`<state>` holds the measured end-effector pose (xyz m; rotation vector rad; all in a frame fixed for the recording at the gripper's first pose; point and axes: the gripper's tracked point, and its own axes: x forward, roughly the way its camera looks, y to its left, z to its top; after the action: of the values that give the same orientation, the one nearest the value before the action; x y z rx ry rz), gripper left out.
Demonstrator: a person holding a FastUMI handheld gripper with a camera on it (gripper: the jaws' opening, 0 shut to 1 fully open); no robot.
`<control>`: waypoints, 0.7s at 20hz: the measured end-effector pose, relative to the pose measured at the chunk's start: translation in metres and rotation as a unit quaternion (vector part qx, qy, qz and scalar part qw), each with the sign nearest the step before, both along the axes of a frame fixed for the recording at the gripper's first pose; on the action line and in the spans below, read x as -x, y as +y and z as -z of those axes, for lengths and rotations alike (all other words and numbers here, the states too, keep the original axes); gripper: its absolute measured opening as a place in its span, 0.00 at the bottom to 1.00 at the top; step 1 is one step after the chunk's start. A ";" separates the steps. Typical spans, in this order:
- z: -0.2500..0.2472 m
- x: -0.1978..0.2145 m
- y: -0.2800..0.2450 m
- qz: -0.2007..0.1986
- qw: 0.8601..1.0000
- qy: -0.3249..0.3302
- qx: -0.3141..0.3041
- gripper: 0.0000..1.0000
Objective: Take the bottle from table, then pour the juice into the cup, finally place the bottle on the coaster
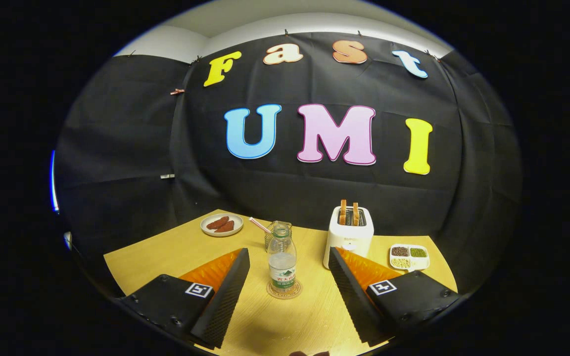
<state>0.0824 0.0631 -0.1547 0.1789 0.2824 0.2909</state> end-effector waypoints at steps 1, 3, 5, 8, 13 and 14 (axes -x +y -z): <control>-0.005 0.005 0.000 0.001 1.000 -0.001 0.000 0.98; -0.017 0.014 0.000 0.002 1.000 -0.004 0.000 0.98; -0.031 0.020 -0.007 0.012 1.000 -0.009 0.003 0.98; -0.059 0.029 -0.021 0.023 0.999 -0.030 0.015 0.97; -0.080 0.043 -0.041 0.035 0.997 -0.050 0.046 0.97; -0.080 0.045 -0.046 0.042 0.997 -0.051 0.047 0.97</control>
<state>0.0376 0.0173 -0.0743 0.0821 0.1862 0.2026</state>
